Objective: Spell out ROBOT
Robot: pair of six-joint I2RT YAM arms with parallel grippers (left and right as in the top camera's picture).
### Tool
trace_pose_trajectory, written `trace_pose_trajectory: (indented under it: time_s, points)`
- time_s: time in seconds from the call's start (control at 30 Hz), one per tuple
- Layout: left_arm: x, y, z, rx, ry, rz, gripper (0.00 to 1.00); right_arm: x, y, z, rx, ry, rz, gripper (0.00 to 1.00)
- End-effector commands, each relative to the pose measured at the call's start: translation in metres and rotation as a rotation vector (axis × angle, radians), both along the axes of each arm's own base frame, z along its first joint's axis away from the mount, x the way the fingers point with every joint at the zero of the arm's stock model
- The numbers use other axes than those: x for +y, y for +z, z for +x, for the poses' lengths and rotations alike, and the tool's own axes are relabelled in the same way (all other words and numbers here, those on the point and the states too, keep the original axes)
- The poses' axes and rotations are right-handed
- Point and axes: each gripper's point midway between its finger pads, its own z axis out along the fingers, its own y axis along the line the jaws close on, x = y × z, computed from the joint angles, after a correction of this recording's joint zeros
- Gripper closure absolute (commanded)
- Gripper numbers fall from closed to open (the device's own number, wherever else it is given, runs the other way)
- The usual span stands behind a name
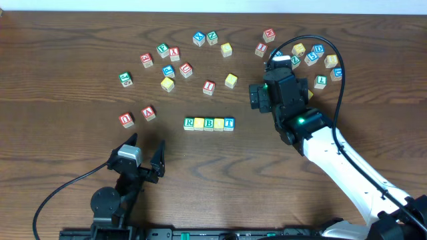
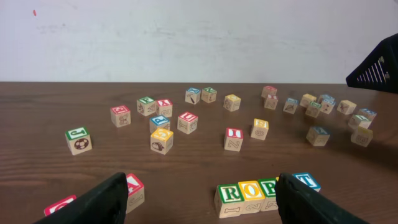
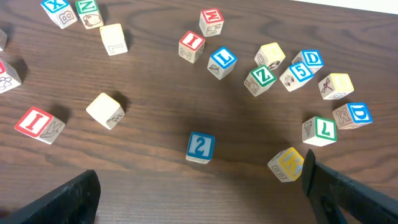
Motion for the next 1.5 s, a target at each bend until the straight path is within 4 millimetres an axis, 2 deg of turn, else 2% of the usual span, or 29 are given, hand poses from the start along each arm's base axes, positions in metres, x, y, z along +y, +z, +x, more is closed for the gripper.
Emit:
trace_pose_trajectory:
  time_s: [0.0, 1.1, 1.17, 1.3, 1.47]
  points:
    - [-0.004, -0.015, -0.002, 0.043, -0.030, 0.015, 0.26, -0.005, 0.013, 0.003, -0.032, -0.014, 0.000, 0.01]
    - [-0.004, -0.015, -0.002, 0.042, -0.030, 0.014, 0.26, -0.005, 0.015, 0.003, -0.036, -0.015, 0.002, 0.01]
    - [-0.004, -0.015, -0.002, 0.042, -0.030, 0.014, 0.26, -0.005, 0.018, 0.002, -0.045, -0.015, 0.007, 0.01]
    - [-0.004, -0.015, -0.002, 0.042, -0.030, 0.014, 0.26, -0.013, 0.039, 0.003, -0.114, -0.034, 0.040, 0.01]
    - [-0.004, -0.015, -0.002, 0.042, -0.030, 0.014, 0.26, -0.042, 0.063, -0.005, -0.271, -0.090, 0.110, 0.01]
